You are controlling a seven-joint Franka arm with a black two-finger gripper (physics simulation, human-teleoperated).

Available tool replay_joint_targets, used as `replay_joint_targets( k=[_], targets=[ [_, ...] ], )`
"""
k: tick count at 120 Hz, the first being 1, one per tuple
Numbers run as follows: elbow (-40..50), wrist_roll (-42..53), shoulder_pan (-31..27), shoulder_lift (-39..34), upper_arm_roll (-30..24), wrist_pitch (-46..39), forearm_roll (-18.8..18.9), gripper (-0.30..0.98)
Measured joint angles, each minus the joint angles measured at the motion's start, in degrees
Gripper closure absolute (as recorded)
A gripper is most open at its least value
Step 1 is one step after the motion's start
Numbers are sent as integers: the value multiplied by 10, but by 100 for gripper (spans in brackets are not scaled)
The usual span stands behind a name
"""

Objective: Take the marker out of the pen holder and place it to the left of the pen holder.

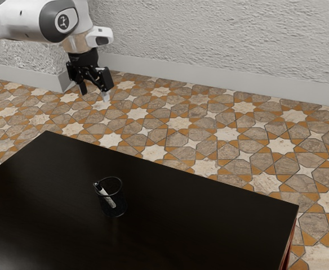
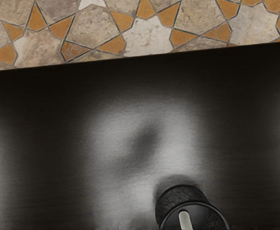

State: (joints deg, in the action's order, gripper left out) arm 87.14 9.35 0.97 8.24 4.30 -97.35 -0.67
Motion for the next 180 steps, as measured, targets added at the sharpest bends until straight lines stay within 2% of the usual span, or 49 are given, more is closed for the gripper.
replay_joint_targets(
  k=[29, 39, 51, 59, 66, 89, 105, 133, 168, 180],
  targets=[
    [4, 7, -2, -11, -1, 3, -3, 0],
    [80, 8, -10, -64, -22, -5, -3, 0],
    [264, 10, -1, -161, -33, -71, -2, 0],
    [341, 11, -1, -184, -35, -128, -1, 0],
    [375, 12, -2, -186, -36, -168, 0, 0],
    [393, 13, -3, -154, -36, -213, -2, 0],
    [437, 15, -3, -129, -36, -269, -3, 0],
    [443, 17, -3, -95, -36, -320, -4, 0],
    [481, 19, -4, -124, -38, -338, -8, 0],
    [482, 19, -5, -125, -42, -339, -13, 5]
  ],
)
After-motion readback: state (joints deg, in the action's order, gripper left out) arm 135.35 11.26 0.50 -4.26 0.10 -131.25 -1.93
